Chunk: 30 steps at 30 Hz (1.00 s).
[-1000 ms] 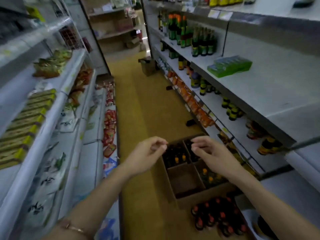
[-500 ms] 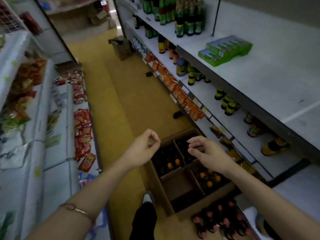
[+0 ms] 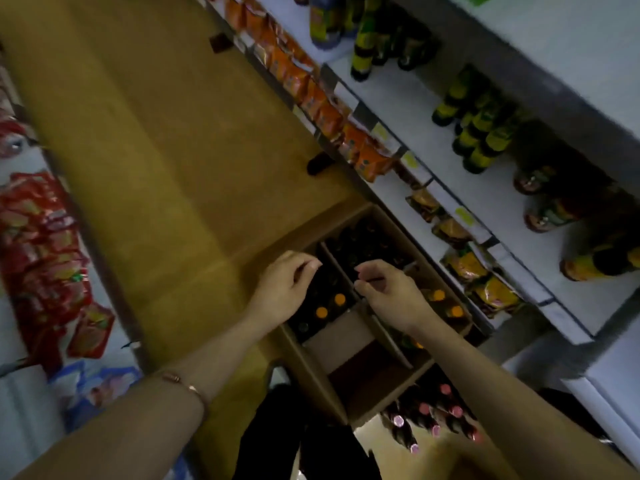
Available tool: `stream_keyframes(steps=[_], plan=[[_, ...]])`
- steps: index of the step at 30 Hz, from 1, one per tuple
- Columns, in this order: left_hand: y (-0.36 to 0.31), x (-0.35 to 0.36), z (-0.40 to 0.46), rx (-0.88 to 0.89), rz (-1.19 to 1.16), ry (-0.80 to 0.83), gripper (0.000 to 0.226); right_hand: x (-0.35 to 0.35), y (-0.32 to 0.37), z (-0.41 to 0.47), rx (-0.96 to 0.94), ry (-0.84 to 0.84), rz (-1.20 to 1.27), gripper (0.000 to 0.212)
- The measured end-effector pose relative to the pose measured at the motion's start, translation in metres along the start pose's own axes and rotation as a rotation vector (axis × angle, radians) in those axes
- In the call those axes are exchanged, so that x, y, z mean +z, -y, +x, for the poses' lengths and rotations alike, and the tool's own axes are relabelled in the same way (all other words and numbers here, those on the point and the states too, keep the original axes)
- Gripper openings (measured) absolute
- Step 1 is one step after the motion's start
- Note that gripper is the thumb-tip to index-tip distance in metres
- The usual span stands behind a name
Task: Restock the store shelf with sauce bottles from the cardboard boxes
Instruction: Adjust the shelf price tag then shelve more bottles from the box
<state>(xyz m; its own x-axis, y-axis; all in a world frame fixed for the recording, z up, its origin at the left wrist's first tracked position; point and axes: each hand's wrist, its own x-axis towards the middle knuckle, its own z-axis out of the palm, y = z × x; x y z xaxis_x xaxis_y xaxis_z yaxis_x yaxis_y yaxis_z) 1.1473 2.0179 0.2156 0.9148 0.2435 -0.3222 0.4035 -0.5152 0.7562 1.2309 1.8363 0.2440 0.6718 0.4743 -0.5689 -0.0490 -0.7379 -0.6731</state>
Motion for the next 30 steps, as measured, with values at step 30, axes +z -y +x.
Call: stream_keyframes(steps=[30], plan=[[0.273, 0.317, 0.104, -0.63, -0.575, -0.265, 0.049, 0.198, -0.299, 0.269, 0.066, 0.122, -0.092, 0.069]])
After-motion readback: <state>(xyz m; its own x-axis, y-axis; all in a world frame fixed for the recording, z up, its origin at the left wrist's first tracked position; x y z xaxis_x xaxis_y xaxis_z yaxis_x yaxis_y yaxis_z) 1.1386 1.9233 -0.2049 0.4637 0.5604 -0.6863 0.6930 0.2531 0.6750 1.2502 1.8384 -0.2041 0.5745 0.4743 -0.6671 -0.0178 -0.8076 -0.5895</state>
